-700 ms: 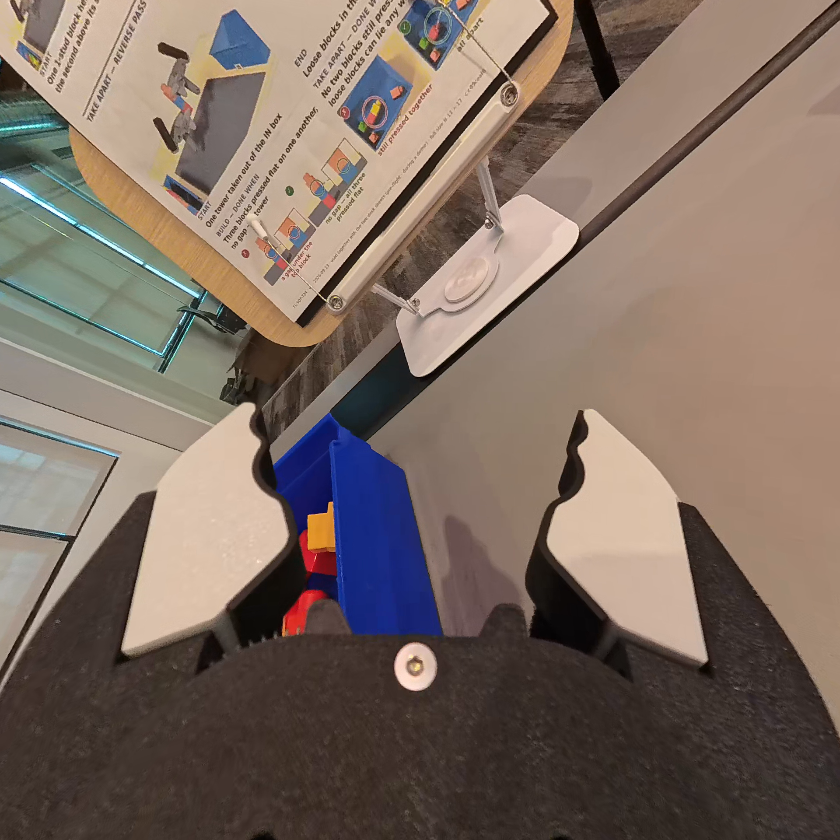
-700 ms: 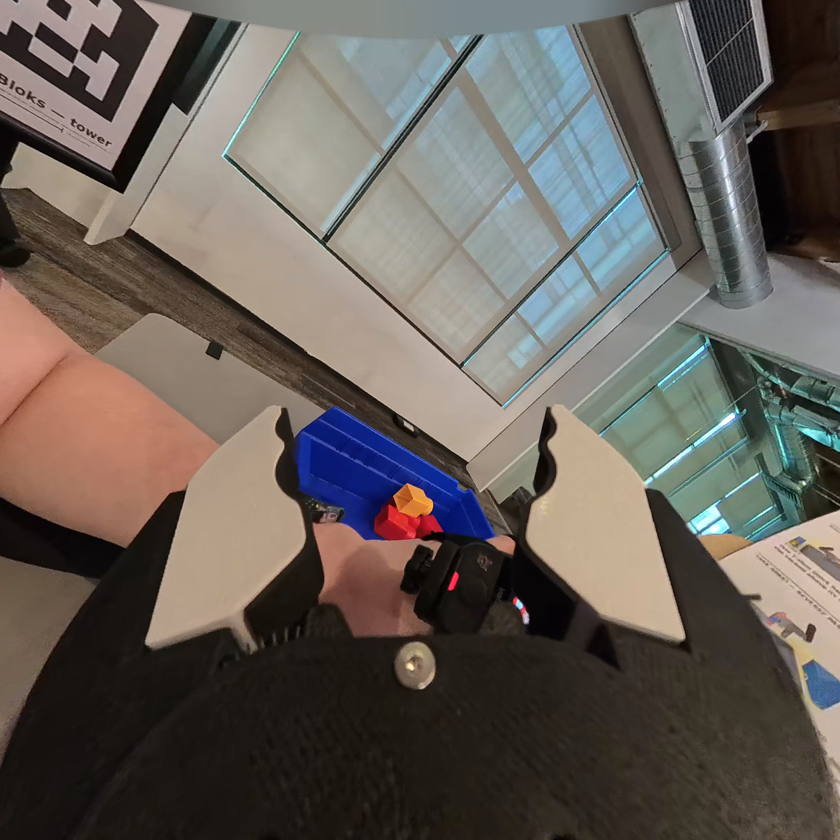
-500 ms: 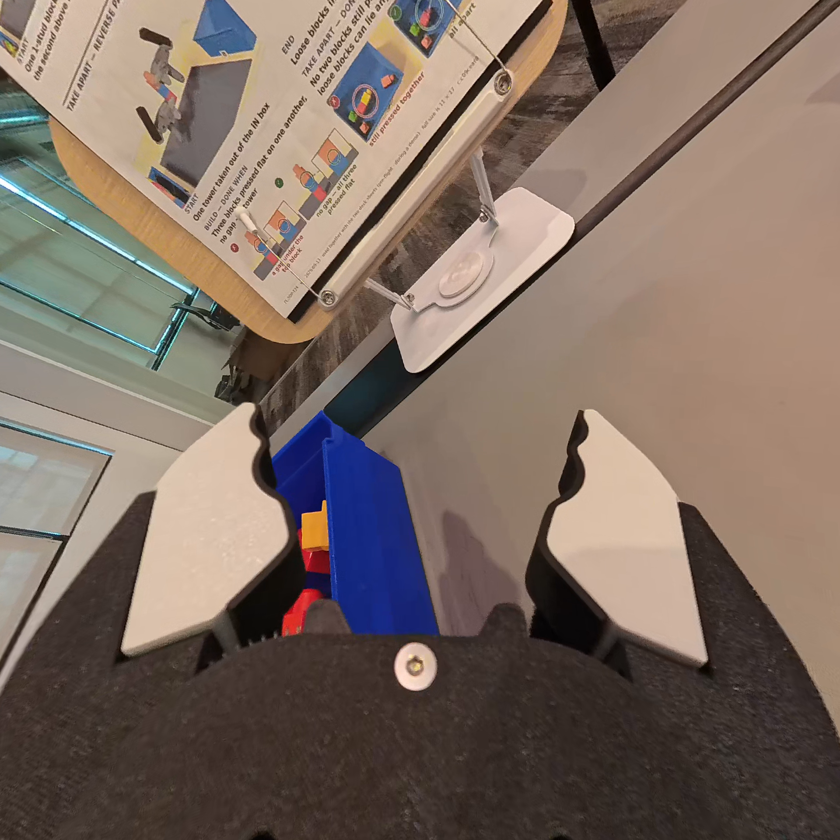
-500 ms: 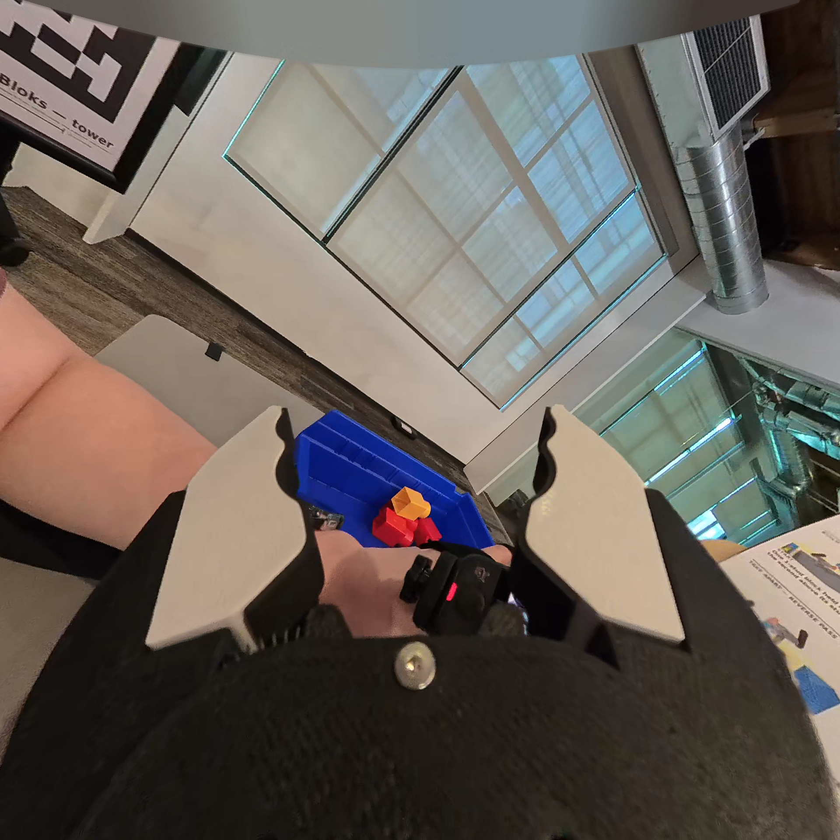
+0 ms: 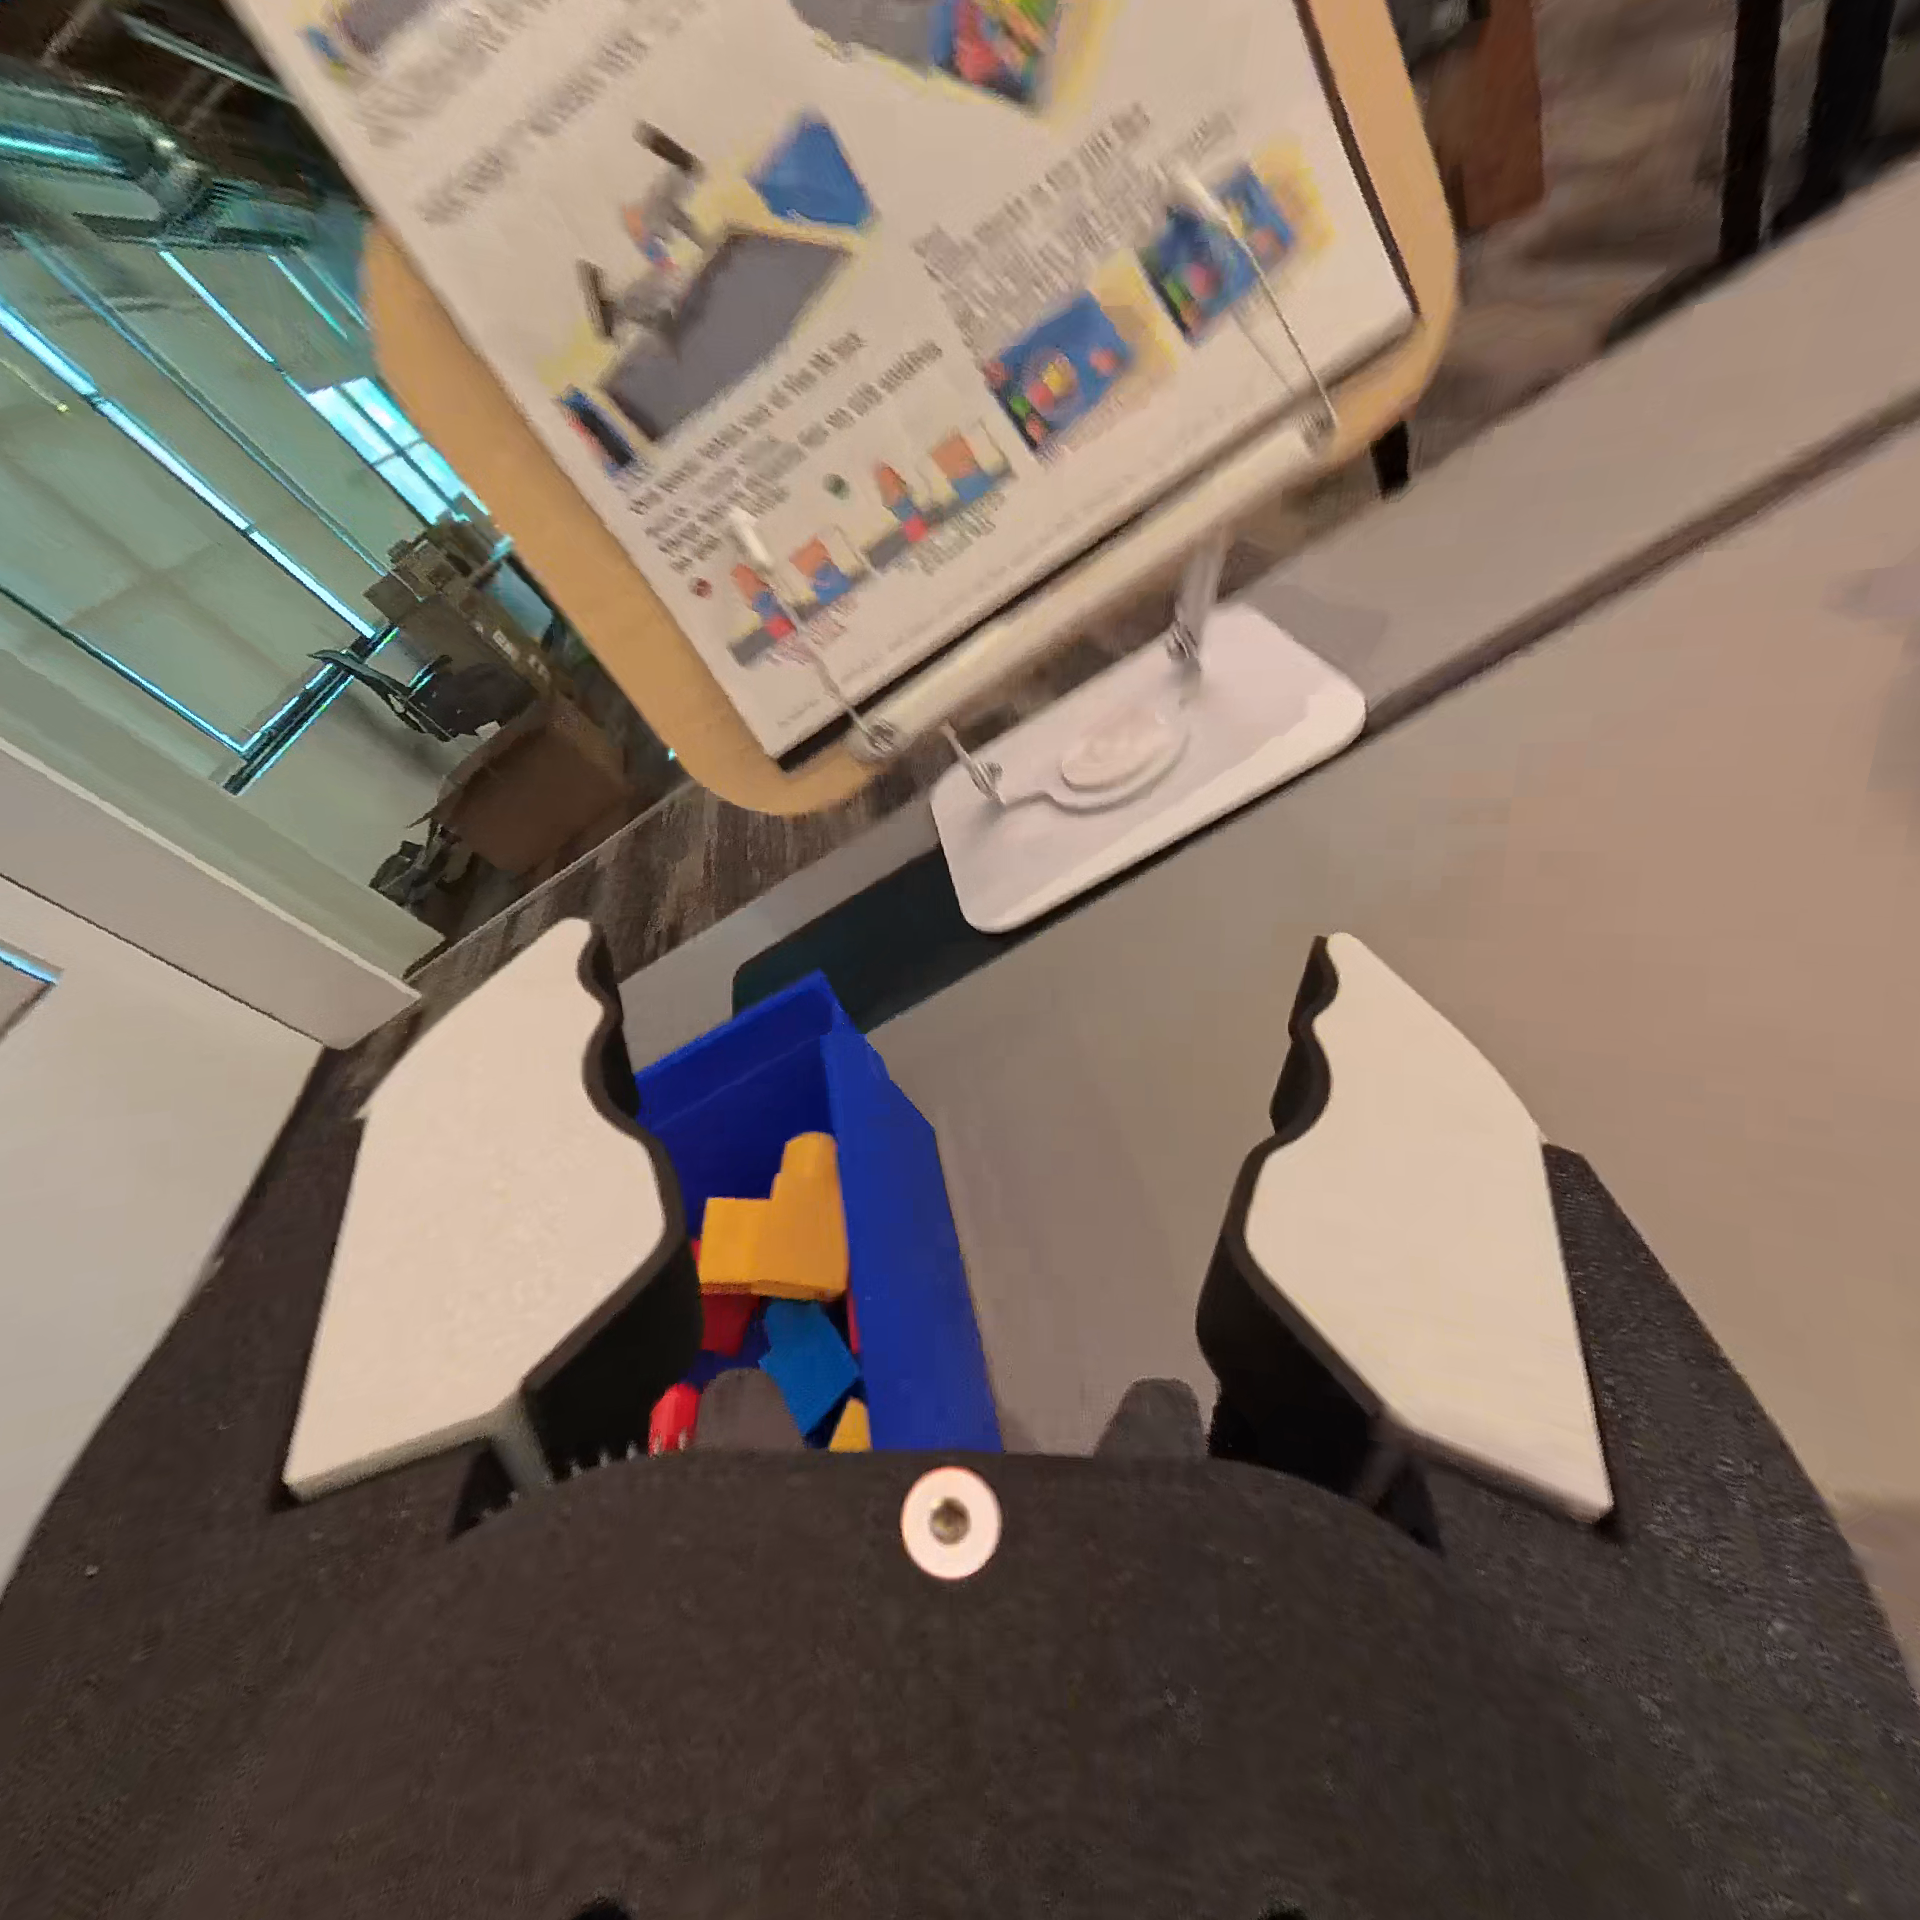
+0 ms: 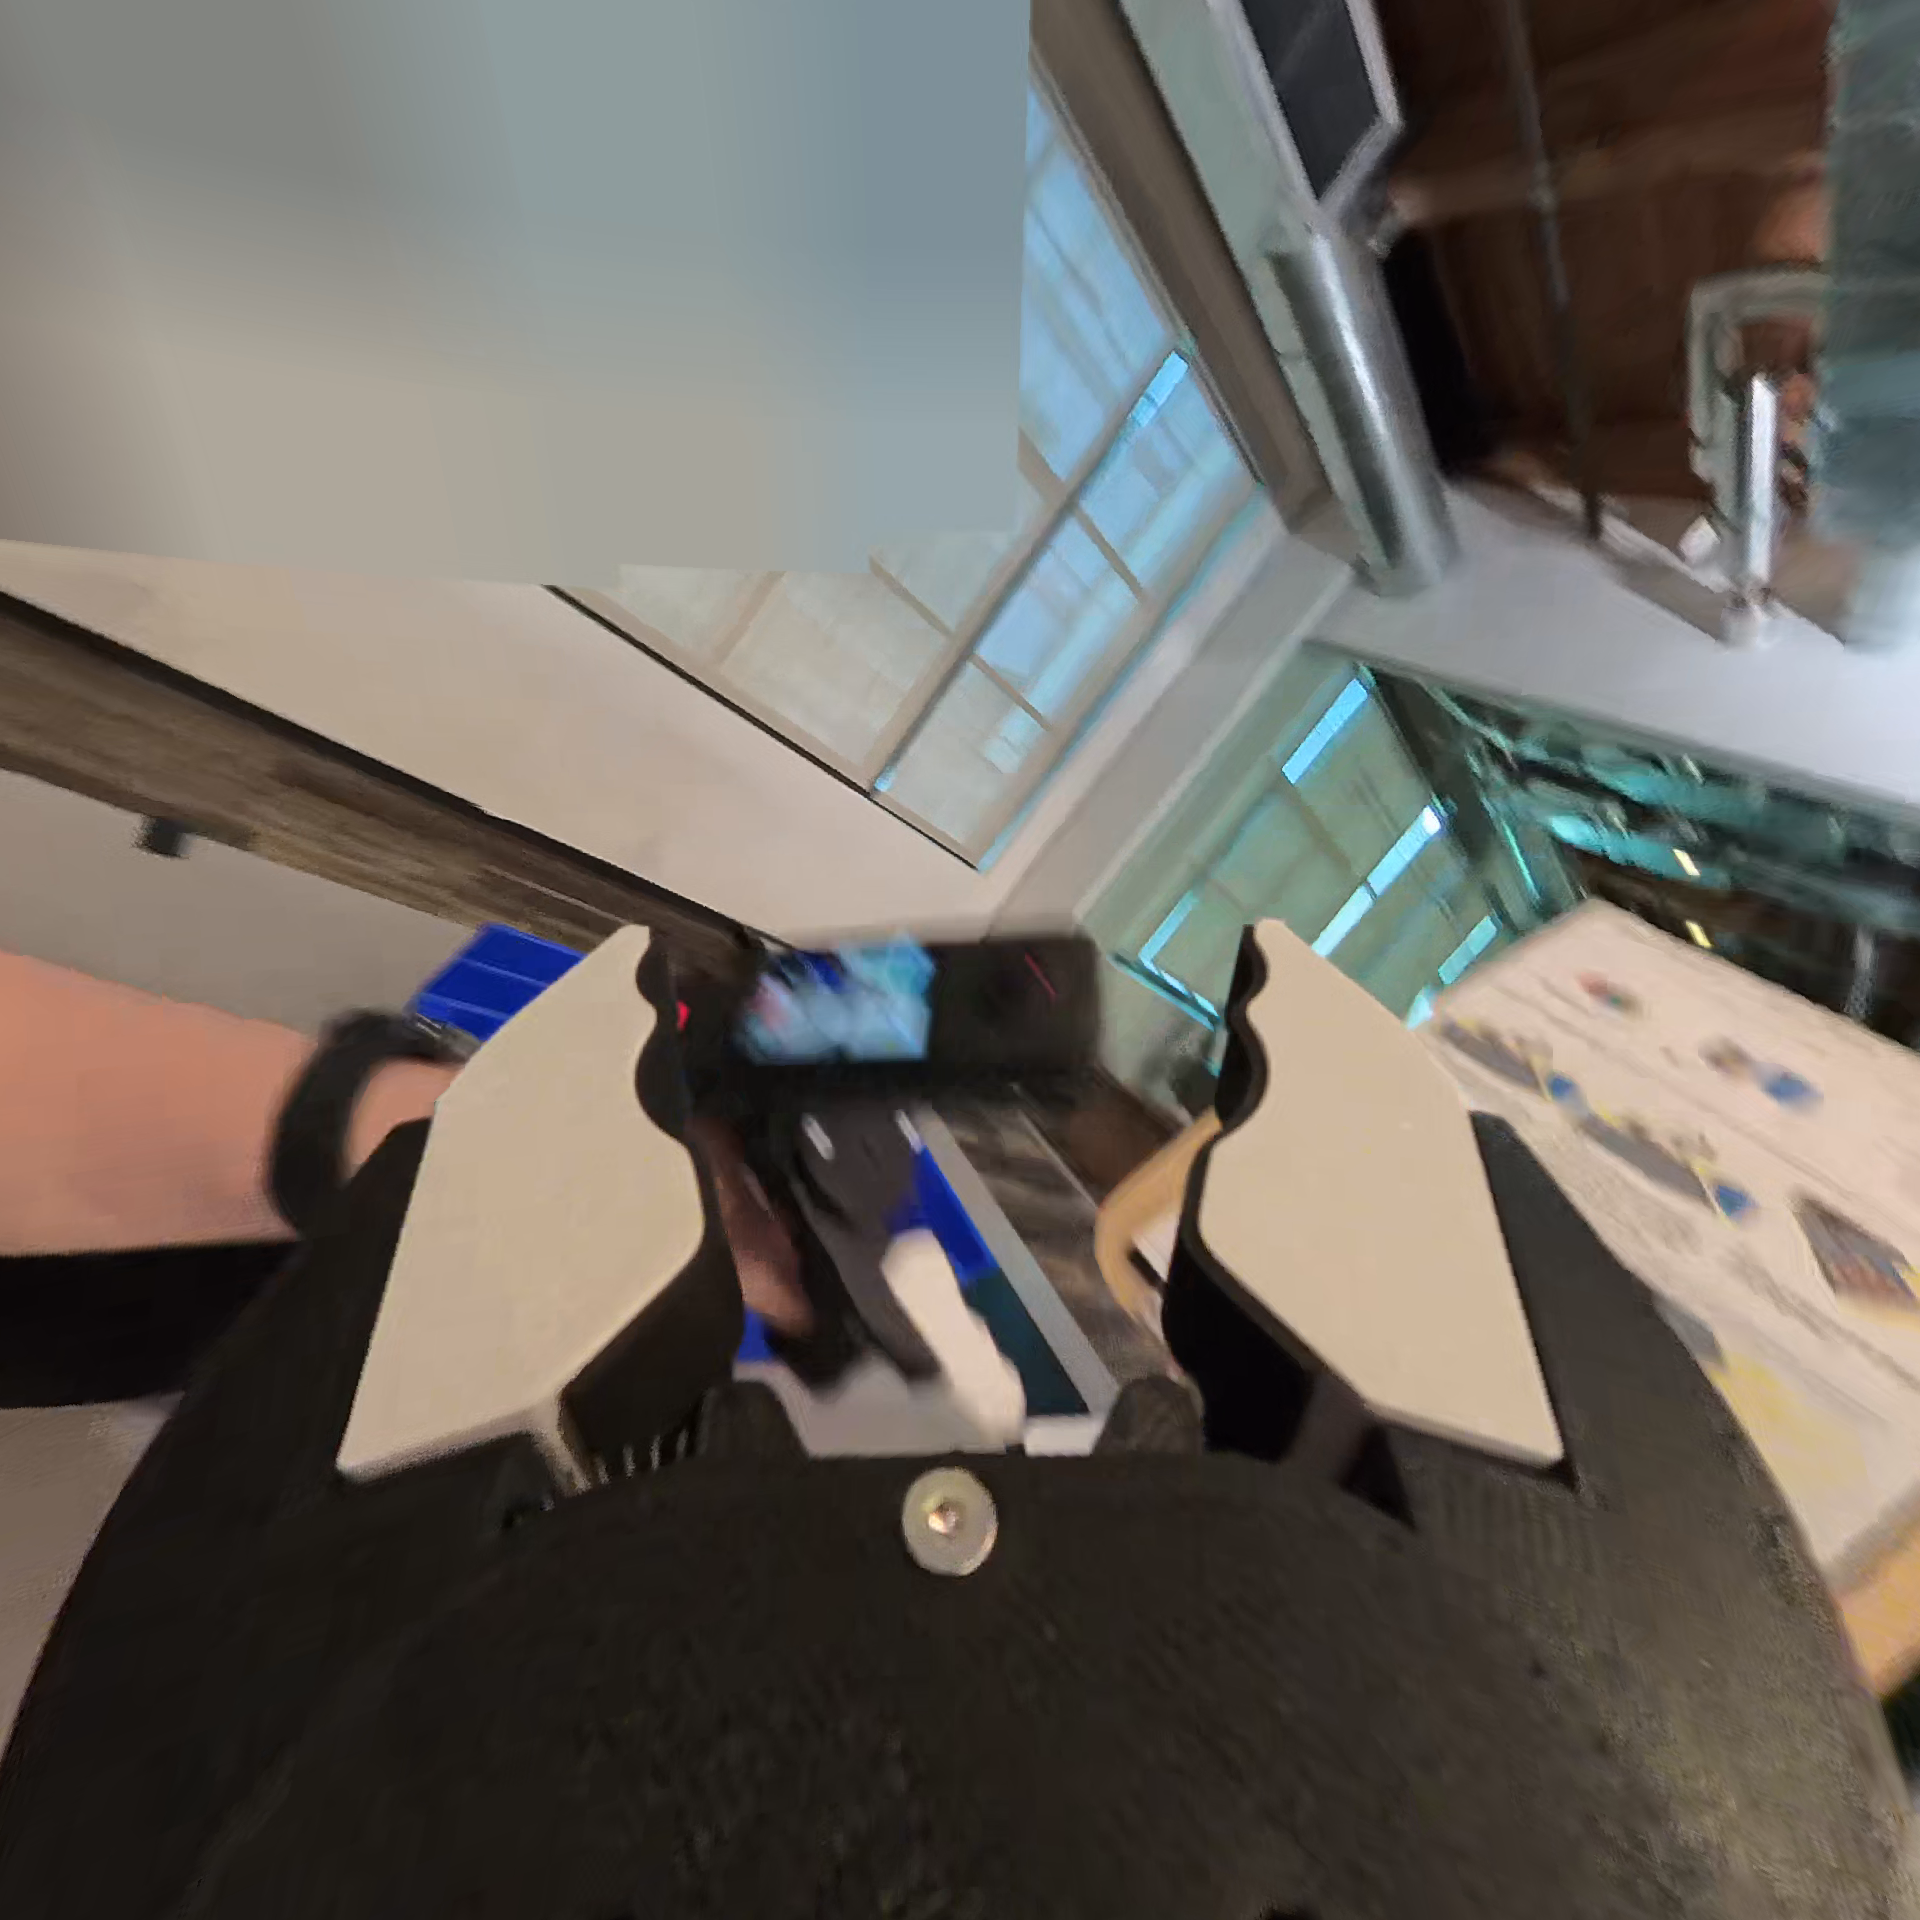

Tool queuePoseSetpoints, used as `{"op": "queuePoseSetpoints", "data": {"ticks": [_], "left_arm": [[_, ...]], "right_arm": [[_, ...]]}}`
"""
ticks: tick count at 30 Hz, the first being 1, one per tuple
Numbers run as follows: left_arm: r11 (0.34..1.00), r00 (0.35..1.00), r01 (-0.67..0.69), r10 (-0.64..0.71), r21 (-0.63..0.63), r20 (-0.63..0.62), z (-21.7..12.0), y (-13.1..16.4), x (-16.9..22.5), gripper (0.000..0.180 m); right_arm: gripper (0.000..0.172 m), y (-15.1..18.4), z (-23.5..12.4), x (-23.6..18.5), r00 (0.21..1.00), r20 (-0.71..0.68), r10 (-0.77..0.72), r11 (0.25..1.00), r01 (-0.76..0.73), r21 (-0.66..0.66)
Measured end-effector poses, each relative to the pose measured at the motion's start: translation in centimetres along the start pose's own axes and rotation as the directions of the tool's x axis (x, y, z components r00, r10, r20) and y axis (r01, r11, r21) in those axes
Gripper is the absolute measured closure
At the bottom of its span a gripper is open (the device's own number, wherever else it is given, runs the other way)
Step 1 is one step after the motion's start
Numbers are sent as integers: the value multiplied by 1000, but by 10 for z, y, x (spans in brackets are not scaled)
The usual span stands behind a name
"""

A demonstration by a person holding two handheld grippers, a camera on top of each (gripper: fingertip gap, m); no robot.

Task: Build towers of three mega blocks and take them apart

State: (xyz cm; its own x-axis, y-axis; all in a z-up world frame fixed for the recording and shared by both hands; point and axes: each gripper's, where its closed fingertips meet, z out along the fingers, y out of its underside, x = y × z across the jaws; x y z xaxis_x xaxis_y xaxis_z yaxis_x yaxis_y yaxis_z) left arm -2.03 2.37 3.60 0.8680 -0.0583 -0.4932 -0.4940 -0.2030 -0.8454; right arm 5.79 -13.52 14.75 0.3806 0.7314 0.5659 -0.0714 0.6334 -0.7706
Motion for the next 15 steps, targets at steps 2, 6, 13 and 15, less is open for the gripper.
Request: {"op": "queuePoseSetpoints", "data": {"ticks": [2,6,13,15], "left_arm": [[986,992,127,-127,107,-4,-15,-20,-29,59],[890,951,306,-271,339,-148,-62,-70,-48,53],[493,935,289,38,821,-352,-206,-156,50,43],[410,942,242,116,879,-314,-237,-160,71,43]], "right_arm": [[68,38,-9,46,987,-128,102,988,-115,-103],[68,146,-38,98,926,-347,150,827,-310,-469],[61,226,-64,89,936,-251,-248,470,-110,-875],[61,233,-62,78,935,-203,-290,419,-67,-906]]}}
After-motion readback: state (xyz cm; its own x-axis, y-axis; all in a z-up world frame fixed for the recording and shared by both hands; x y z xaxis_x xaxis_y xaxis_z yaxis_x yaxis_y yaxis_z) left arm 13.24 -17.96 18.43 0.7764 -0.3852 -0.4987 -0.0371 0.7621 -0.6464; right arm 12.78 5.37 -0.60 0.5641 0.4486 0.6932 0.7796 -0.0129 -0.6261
